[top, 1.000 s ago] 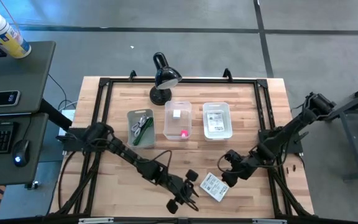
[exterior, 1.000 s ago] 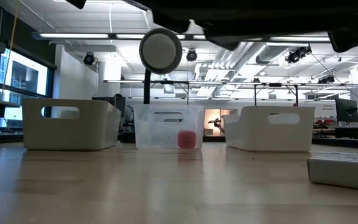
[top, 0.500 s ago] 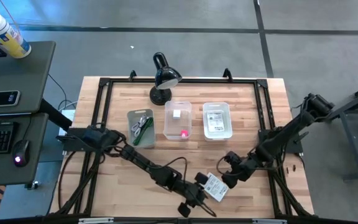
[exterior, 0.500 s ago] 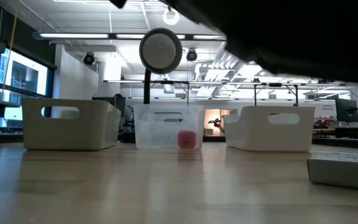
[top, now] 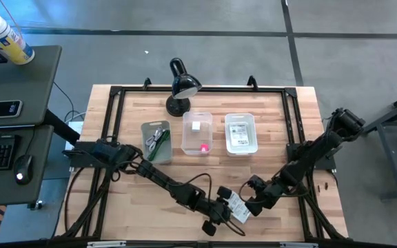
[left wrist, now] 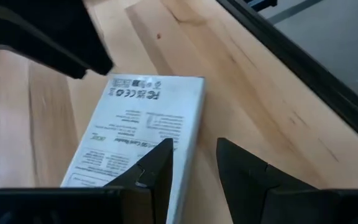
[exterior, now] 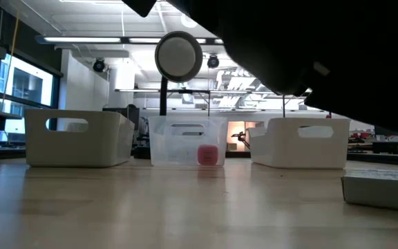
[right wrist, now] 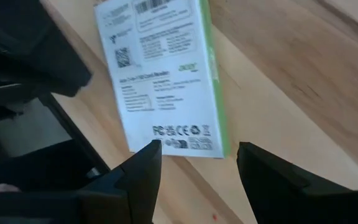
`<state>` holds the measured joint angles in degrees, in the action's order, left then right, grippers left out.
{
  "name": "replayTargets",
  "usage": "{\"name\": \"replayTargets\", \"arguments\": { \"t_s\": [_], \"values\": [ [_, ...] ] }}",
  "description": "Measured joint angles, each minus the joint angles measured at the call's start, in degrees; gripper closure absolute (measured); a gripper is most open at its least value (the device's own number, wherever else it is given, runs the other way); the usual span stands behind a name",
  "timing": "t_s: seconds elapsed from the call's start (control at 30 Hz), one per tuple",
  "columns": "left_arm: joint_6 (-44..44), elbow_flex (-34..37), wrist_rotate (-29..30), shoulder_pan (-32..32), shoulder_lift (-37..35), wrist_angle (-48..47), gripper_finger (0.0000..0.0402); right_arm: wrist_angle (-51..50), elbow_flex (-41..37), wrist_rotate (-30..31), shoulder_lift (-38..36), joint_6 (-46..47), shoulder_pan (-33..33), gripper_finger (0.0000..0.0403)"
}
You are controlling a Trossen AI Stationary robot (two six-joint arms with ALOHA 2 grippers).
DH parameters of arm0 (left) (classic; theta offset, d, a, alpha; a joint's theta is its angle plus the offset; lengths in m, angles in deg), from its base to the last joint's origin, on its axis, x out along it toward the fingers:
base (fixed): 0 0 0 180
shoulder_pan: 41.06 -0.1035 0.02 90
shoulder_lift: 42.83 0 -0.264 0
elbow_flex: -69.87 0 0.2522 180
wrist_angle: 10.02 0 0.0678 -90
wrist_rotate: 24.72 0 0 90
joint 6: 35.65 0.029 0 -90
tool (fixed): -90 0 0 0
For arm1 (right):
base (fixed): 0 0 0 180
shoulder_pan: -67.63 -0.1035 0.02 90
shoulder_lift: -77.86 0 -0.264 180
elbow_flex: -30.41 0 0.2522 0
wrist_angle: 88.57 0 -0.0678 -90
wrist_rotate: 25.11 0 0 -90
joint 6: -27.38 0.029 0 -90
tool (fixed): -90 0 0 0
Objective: Pick and place items into bin
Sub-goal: Put the white box into the white bin
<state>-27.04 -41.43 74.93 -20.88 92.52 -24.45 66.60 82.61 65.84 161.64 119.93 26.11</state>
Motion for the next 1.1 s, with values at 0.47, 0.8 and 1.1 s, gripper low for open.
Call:
{"name": "replayTargets", "arguments": {
  "t_s": [0.47,0.8,1.1],
  "values": [
    [0.09,0.0,-1.29,-0.3,2.24,-0.5,0.0289,3.92,0.04,0.14,4.7,-0.42,1.42,0.0204],
    [0.07,0.0,-0.37,-0.27,2.24,-1.63,0.0289,11.49,0.07,-0.79,9.23,-0.44,1.38,0.0204],
    [-1.22,-0.13,1.54,-0.22,1.92,-5.7,0.0289,14.29,-0.01,0.89,9.76,-0.44,1.33,0.0204]
  ]
}}
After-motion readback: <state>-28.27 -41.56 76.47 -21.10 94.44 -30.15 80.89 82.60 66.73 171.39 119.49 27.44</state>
